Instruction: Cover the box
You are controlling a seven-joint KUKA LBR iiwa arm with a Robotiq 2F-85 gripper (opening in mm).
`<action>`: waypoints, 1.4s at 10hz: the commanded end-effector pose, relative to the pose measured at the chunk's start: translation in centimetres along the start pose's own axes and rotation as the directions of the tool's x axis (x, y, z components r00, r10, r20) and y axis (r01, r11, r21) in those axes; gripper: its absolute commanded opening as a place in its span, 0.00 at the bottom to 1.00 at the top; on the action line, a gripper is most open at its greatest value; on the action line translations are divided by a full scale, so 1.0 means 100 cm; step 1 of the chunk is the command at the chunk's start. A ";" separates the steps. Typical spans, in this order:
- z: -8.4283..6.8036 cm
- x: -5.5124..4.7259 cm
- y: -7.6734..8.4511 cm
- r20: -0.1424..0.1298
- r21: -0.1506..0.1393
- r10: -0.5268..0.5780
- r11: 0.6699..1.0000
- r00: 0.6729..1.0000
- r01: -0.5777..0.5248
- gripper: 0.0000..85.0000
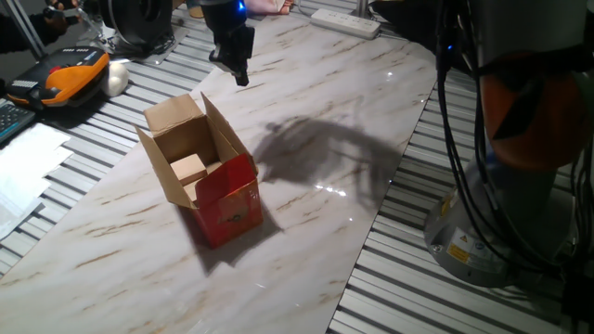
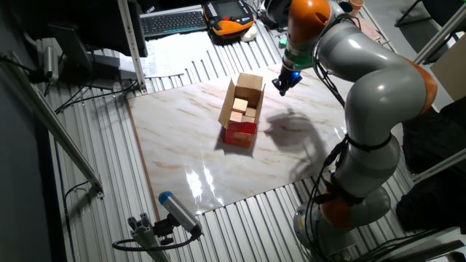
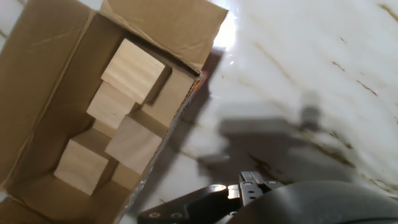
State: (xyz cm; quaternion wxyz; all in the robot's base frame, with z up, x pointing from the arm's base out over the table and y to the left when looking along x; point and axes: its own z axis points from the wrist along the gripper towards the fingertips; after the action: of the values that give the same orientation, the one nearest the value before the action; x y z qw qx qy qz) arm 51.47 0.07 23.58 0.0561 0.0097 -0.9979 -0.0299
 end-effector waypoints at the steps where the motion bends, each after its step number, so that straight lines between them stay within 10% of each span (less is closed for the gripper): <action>1: 0.000 0.000 0.000 0.014 0.001 0.006 1.000 1.000 -0.006 0.00; 3: -0.004 -0.005 0.002 -0.003 -0.010 0.016 1.000 1.000 -0.016 0.00; 7: -0.031 -0.045 0.016 -0.037 -0.003 0.055 0.998 0.998 -0.055 0.00; 14: -0.047 -0.106 0.026 0.052 0.000 0.097 0.995 0.994 -0.097 0.00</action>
State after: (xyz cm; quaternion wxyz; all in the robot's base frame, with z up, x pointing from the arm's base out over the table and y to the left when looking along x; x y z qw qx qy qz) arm 62.55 2.66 27.13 0.0299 -0.0395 -0.9984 -0.0259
